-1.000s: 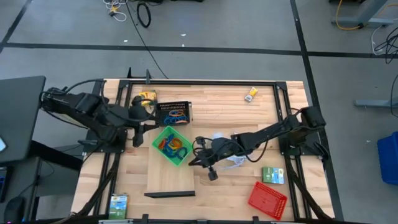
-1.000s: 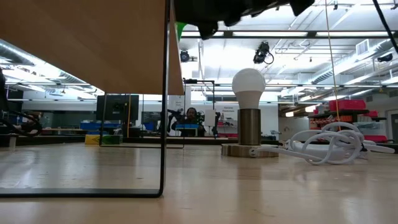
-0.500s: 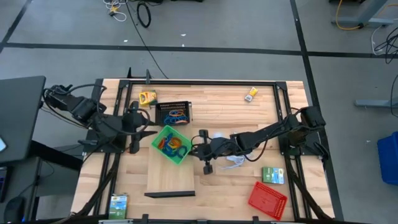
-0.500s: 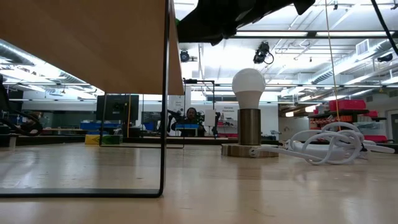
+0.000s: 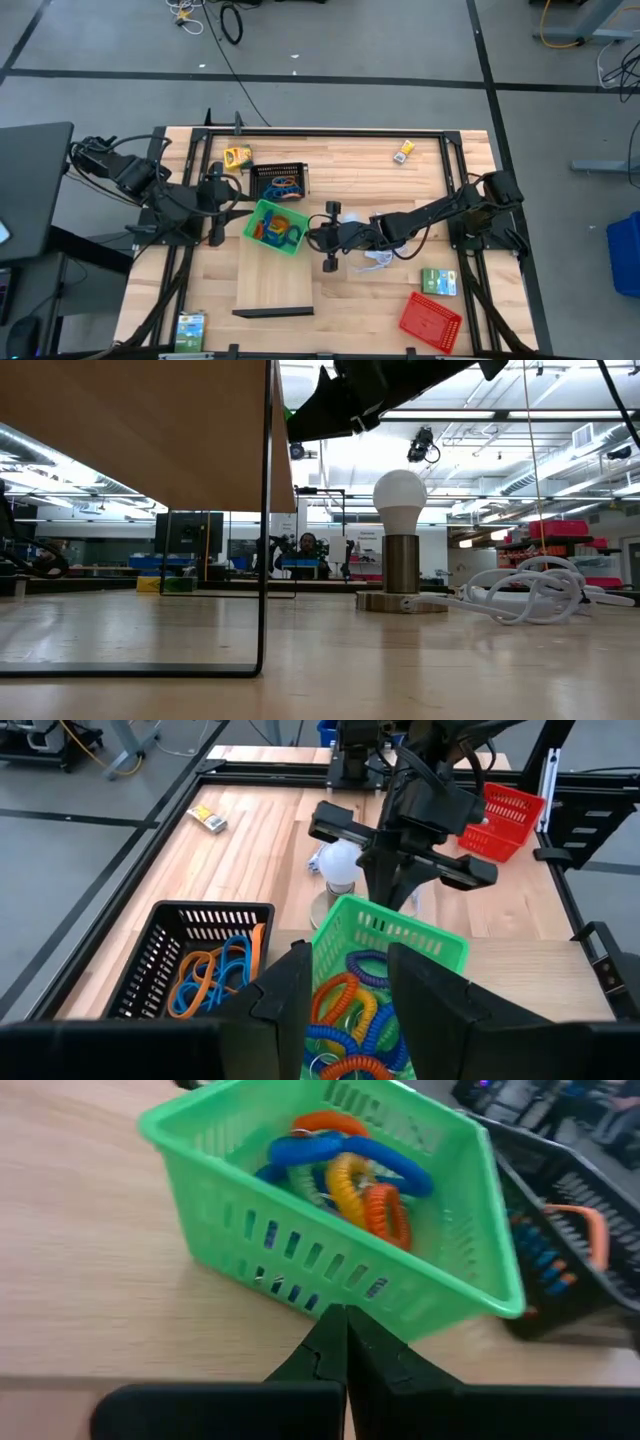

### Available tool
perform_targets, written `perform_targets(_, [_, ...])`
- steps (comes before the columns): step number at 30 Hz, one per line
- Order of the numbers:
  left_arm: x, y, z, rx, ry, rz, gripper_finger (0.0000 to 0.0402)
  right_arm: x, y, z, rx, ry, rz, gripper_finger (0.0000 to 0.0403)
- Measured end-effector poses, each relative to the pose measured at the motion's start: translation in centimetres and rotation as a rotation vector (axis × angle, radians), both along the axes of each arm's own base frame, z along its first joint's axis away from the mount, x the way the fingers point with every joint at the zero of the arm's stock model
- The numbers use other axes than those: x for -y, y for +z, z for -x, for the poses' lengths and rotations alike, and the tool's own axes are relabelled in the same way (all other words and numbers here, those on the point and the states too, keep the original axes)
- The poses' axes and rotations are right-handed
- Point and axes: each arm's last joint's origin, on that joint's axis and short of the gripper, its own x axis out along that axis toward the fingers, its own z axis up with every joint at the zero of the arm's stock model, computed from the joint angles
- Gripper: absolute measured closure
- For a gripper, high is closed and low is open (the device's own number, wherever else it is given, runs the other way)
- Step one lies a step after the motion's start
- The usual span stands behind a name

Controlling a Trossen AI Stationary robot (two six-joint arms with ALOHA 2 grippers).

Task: Pick & Place Office Desk Supplies
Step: Put the green bin on the shelf

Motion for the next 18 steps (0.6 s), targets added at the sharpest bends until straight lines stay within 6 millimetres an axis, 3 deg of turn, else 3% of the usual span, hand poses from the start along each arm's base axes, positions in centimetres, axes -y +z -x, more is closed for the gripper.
perform_targets(14, [0.06, -0.07, -0.10, -0.003, 0.002, 0.001, 0.0261, 0.98, 0.16, -0.07, 0.024, -0.156, 0.065, 0.0403])
perform_targets(18, [0.01, -0.05, -0.09, 0.001, 0.014, -0.008, 0.0261, 0.24, 0.31, 0.38, 0.000, -0.093, 0.019, 0.0403])
